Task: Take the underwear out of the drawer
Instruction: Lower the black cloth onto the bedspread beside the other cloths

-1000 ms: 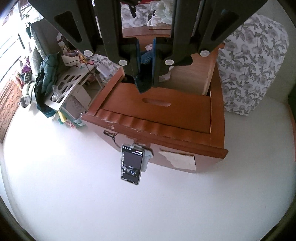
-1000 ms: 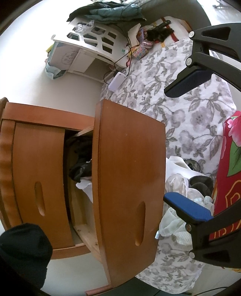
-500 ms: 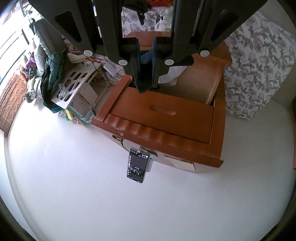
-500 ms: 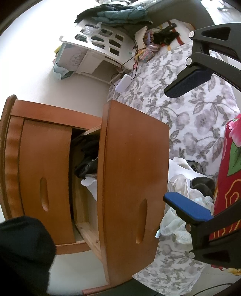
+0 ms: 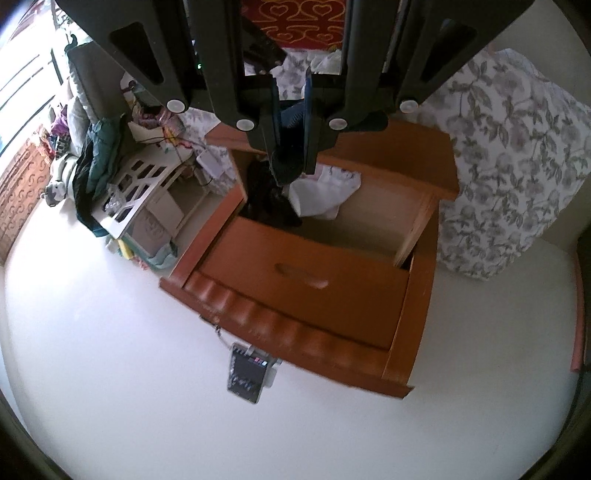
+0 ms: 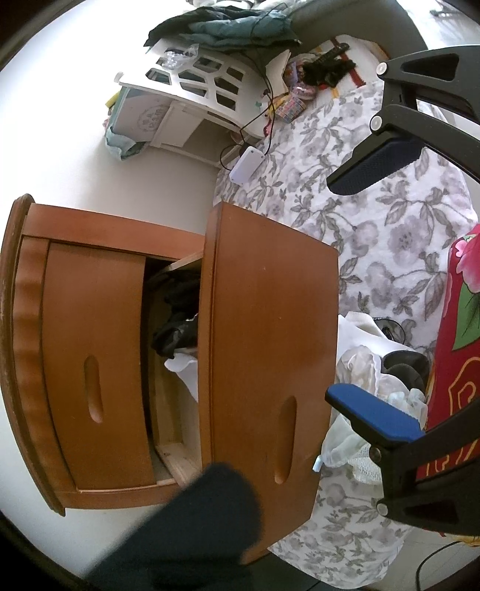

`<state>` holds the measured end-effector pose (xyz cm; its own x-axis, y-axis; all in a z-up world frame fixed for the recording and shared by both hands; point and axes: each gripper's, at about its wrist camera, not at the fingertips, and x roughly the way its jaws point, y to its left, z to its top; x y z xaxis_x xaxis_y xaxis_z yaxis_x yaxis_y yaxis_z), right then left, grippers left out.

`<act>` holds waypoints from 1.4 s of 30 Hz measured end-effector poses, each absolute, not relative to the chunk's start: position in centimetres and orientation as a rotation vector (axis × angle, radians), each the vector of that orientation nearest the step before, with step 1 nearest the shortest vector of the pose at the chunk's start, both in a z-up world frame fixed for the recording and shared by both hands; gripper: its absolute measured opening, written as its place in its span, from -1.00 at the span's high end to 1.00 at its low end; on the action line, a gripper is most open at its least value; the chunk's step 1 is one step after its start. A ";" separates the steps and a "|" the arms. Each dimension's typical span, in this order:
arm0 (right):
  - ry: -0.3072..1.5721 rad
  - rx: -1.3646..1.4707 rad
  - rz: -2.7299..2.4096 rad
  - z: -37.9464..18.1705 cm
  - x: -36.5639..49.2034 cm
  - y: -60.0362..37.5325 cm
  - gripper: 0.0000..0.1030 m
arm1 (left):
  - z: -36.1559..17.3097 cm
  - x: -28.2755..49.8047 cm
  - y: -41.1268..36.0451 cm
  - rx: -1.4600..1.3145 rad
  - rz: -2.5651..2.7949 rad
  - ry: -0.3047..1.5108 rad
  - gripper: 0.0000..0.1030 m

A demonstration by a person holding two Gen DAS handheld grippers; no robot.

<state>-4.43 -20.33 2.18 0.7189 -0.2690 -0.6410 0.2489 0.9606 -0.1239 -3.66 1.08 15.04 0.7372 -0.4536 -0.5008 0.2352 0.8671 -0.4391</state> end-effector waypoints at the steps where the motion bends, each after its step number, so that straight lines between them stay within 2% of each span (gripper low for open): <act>1: 0.713 -0.030 -0.287 2.2 -4.4 -20.3 -1.00 | 14.6 -3.5 1.1 -0.364 -0.384 0.648 0.81; 12: 0.716 -0.030 -0.287 2.1 -4.4 -20.3 -1.00 | 9.2 -1.3 -0.2 -0.366 -0.388 0.764 0.81; 24: 0.724 -0.030 -0.286 2.0 -4.3 -20.4 -1.00 | -0.4 0.9 -3.5 -0.279 -0.366 1.056 0.80; 42: 0.733 -0.034 -0.284 1.9 -4.3 -20.3 -1.00 | -4.4 1.5 -4.1 -0.220 -0.337 1.168 0.74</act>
<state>-4.28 -20.31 1.88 0.7067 -0.2674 -0.6550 0.2439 0.9612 -0.1292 1.48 -4.14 -4.39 0.3509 -0.3705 -0.8600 0.1443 0.9288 -0.3413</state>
